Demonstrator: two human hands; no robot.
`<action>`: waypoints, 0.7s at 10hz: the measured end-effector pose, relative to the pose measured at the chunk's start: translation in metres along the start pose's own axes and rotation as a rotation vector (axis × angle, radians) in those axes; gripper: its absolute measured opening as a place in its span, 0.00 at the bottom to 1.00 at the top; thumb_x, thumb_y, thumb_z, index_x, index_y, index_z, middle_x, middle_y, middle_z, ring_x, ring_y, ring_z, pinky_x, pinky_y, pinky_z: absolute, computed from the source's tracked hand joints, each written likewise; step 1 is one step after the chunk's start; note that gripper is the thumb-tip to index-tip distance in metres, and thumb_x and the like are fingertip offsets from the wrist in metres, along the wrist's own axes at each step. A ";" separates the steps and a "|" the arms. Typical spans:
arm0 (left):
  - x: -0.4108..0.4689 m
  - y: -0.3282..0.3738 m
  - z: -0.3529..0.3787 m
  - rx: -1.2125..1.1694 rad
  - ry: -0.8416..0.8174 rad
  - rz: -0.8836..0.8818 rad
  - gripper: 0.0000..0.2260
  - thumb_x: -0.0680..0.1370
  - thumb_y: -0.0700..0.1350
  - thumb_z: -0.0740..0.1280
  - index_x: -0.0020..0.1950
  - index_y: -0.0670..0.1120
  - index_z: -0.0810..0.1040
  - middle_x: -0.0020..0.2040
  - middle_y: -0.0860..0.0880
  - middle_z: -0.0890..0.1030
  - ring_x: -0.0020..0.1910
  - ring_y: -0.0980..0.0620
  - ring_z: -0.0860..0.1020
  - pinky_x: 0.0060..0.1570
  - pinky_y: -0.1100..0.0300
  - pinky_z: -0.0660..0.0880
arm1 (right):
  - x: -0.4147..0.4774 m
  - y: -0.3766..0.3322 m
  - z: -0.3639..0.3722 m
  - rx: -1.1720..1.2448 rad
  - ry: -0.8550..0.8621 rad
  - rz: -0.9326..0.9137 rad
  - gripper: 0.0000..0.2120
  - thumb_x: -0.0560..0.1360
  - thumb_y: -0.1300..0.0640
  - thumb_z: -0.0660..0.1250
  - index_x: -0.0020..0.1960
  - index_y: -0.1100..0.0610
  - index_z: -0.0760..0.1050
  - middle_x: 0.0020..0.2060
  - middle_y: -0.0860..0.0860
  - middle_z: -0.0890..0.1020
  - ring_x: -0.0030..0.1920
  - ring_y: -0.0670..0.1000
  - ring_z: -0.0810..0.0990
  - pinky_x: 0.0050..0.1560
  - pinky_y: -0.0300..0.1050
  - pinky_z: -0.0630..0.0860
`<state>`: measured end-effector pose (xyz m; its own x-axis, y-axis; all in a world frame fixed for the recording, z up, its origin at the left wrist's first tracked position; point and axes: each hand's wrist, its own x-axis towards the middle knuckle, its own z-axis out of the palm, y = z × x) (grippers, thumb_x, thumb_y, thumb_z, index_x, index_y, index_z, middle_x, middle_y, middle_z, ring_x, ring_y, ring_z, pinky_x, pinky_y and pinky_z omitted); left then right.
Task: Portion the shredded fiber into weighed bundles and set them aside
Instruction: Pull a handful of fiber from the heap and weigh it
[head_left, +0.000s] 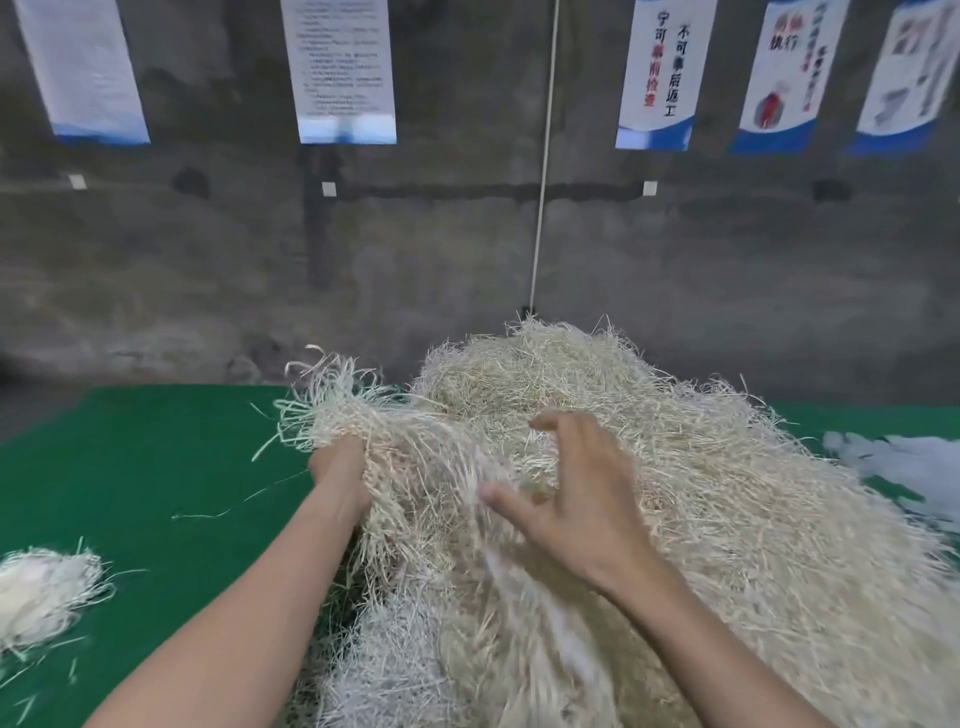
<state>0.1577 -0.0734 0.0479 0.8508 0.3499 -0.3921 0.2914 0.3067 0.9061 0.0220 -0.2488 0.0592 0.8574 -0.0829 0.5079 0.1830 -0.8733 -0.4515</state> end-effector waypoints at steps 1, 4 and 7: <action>-0.012 0.003 0.011 -0.022 -0.081 0.012 0.14 0.78 0.36 0.55 0.64 0.37 0.68 0.42 0.45 0.68 0.41 0.49 0.69 0.42 0.53 0.69 | 0.015 -0.022 0.043 0.063 -0.231 0.084 0.57 0.60 0.24 0.61 0.74 0.44 0.30 0.73 0.42 0.38 0.73 0.44 0.39 0.73 0.51 0.39; -0.076 0.041 -0.010 -0.373 -0.663 -0.060 0.14 0.68 0.48 0.69 0.48 0.42 0.76 0.44 0.42 0.78 0.43 0.45 0.77 0.36 0.53 0.79 | 0.032 0.029 0.094 0.172 -0.282 0.487 0.04 0.79 0.57 0.60 0.46 0.57 0.70 0.39 0.48 0.76 0.32 0.44 0.76 0.29 0.37 0.75; -0.100 0.026 -0.024 -0.114 -0.518 0.011 0.19 0.83 0.37 0.45 0.73 0.33 0.57 0.74 0.38 0.61 0.73 0.41 0.60 0.62 0.64 0.55 | 0.084 0.056 0.040 0.319 0.074 0.546 0.11 0.75 0.72 0.60 0.50 0.59 0.75 0.36 0.52 0.78 0.25 0.45 0.73 0.18 0.33 0.65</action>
<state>0.0695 -0.0794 0.1067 0.9664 -0.1209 -0.2267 0.2566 0.4098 0.8753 0.1235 -0.2854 0.0470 0.8342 -0.5186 0.1873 -0.1269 -0.5111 -0.8501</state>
